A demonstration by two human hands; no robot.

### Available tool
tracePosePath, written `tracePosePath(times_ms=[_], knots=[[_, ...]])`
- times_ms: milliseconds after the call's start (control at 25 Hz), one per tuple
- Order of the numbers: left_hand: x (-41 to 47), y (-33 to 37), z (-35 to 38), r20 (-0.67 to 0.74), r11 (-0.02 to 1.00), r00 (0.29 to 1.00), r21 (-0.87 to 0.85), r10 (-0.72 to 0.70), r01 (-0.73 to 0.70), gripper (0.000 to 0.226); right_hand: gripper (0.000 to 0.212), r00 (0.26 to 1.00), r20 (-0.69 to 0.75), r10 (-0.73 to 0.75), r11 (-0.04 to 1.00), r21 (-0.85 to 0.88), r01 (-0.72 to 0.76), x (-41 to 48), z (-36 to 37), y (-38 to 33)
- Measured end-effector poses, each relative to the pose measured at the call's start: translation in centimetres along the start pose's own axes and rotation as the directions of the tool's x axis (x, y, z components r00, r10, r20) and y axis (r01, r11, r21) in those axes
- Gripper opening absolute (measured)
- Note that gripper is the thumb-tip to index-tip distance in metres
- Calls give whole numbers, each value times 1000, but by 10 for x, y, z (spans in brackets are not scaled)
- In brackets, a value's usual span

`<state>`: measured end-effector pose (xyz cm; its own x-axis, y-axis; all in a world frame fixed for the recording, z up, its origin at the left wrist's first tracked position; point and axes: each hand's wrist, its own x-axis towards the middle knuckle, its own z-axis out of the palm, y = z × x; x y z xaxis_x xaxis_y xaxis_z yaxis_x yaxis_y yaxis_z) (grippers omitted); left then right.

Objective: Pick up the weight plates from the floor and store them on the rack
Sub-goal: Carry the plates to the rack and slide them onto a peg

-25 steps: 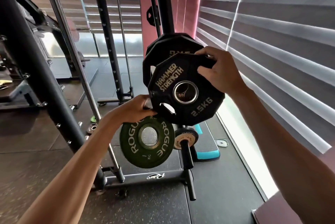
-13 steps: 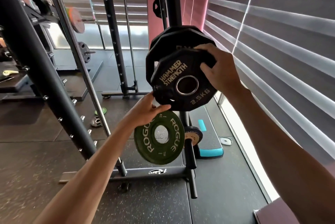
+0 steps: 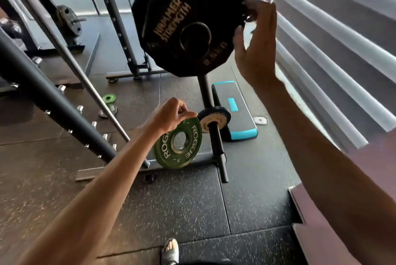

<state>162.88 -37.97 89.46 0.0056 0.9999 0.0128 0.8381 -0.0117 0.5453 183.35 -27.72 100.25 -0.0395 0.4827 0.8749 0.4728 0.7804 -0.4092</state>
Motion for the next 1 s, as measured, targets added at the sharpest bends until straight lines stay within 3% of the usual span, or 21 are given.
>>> tracePosePath(times_ms=[80, 160, 280, 360, 400, 600, 720, 800, 880, 1000], knots=[[-4, 1, 40, 37, 999, 998, 18, 49, -50, 26, 24, 981, -59, 183, 983, 30, -182, -50, -5, 26], [-1, 6, 74, 84, 997, 993, -10, 80, -79, 21, 18, 905, 107, 411, 910, 16, -415, -109, -5, 54], [9, 23, 117, 118, 985, 992, -170, 46, -25, 13, 27, 603, 533, 594, 761, -129, -636, -203, -1, 88], [19, 36, 144, 114, 966, 994, -257, 2, 28, 12, 35, 419, 666, 617, 684, -192, -704, -244, -7, 105], [24, 40, 156, 95, 955, 995, -291, -32, 58, 11, 35, 374, 676, 635, 649, -204, -733, -256, -11, 112], [51, 31, 201, 106, 868, 951, -388, -291, 309, 24, 34, 387, 579, 717, 623, -284, -728, -267, 5, 152], [75, 14, 214, 131, 804, 897, -404, -422, 437, 27, 44, 288, 607, 741, 588, -380, -714, -268, 36, 181], [94, -2, 215, -24, 827, 875, -337, -484, 449, 30, 47, 199, 638, 744, 569, -448, -690, -266, 53, 198], [113, -24, 219, -170, 879, 870, -213, -463, 427, 33, 45, 142, 670, 729, 572, -483, -663, -263, 67, 211], [133, -42, 231, -204, 938, 917, -20, -343, 347, 37, 46, 117, 697, 708, 598, -503, -625, -251, 85, 225]])
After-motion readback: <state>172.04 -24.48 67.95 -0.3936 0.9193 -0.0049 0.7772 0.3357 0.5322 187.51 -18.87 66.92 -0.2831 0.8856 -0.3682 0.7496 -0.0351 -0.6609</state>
